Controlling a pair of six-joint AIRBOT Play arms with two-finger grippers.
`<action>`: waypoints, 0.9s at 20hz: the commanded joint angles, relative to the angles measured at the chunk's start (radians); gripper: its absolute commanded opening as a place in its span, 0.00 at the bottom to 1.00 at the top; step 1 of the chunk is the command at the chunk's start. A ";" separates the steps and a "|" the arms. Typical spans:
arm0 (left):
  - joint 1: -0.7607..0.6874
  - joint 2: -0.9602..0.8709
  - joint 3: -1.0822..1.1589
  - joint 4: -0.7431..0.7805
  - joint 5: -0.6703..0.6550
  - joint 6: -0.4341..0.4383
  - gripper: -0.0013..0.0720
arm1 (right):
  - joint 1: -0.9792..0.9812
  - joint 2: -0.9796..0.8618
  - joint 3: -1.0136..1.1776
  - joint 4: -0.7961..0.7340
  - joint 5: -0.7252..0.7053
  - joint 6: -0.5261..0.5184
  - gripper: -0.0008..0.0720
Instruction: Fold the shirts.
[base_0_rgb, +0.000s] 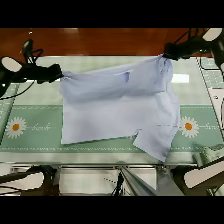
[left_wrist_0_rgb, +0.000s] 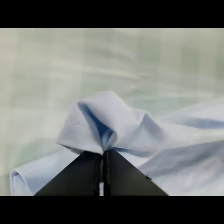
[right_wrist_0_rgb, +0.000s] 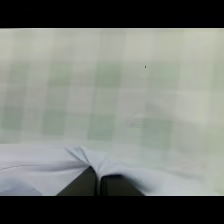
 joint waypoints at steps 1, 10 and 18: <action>-0.003 -0.097 0.000 -0.034 -0.090 0.000 0.06 | 0.018 -0.061 0.001 -0.074 0.022 -0.001 0.05; 0.237 0.046 0.019 0.144 -0.678 -0.012 0.83 | -0.114 0.173 -0.033 -0.354 0.455 -0.042 0.62; 0.257 0.356 -0.603 0.124 -0.579 0.080 0.83 | -0.388 0.386 -0.576 -0.140 0.352 -0.141 0.64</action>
